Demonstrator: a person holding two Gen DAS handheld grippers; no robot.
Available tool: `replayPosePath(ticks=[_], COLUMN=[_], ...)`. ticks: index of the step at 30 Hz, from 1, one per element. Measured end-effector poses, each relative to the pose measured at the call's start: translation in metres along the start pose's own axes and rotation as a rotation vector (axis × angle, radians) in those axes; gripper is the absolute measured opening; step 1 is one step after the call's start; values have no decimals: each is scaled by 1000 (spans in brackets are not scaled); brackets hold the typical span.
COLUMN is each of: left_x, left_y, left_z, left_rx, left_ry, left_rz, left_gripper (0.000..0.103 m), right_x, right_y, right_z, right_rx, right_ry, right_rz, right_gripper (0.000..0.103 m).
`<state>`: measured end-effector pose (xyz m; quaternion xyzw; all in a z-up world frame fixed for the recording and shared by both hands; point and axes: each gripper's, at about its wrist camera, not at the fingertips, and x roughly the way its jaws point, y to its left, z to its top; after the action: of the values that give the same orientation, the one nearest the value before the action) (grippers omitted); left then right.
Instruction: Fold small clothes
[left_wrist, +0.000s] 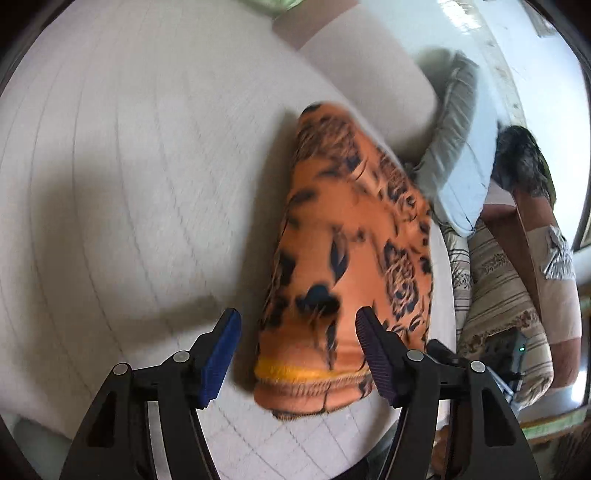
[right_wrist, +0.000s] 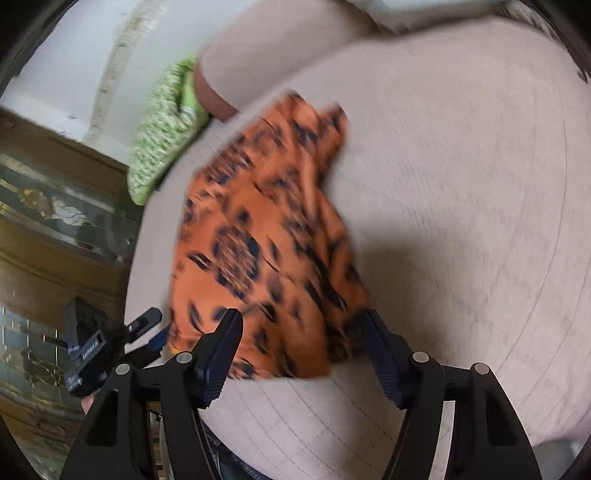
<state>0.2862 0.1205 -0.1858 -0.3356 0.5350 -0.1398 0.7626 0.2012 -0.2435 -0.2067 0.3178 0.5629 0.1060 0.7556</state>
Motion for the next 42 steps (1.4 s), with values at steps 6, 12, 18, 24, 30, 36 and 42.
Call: replayPosePath(ticks=[6, 12, 18, 24, 30, 36, 42], left_x=[16, -4, 14, -7, -22, -9, -18], left_y=[-5, -25, 0, -3, -4, 5, -20], left_z=[-5, -16, -27, -36, -52, -52, -57], left_rx=[-14, 69, 34, 60, 70, 30, 151], left_ry=[0, -19, 14, -5, -26, -12, -51], left_rz=[48, -7, 46, 85, 85, 95, 146], left_gripper=[34, 18, 21, 34, 36, 35, 17], right_x=[13, -26, -2, -30, -56, -22, -40], right_y=[-35, -22, -33, -45, -32, -20, -3], right_z=[-4, -11, -19, -23, -27, -18, -21], right_rx=[112, 80, 65, 98, 25, -3, -36], right_ry=[37, -19, 33, -20, -66, 2, -60], right_rz=[64, 106, -21, 29, 13, -4, -11], right_gripper=[37, 10, 10, 27, 28, 29, 7])
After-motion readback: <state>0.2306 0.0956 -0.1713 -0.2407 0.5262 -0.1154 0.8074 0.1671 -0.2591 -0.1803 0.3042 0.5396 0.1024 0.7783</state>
